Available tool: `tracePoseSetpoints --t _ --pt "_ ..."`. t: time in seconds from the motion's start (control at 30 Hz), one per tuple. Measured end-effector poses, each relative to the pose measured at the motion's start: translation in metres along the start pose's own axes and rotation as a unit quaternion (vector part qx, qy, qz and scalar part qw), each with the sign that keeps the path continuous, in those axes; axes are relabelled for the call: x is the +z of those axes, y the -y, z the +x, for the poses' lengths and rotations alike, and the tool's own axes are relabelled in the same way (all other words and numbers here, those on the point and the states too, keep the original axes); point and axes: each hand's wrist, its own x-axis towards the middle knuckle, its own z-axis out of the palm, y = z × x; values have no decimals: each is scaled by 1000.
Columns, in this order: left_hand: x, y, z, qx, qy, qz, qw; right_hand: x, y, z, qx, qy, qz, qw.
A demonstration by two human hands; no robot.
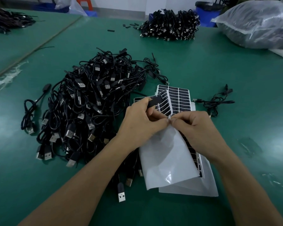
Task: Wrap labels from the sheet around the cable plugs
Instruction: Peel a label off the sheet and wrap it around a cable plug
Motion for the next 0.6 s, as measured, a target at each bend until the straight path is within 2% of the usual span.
tracePoseSetpoints --t 0.23,0.4,0.5,0.6 --pt "-1 2 2 -17 -20 -14 1000 -3 0 -3 18 -16 -24 999" --pt "-5 6 5 -48 -101 -106 988 -12 -6 -5 72 -22 -173 982" --pt "-5 6 6 -51 -113 -136 983 -14 -3 -8 106 -42 -221 969" --pt "-4 6 6 -42 -113 -134 984 -6 7 -11 38 -107 -226 967"
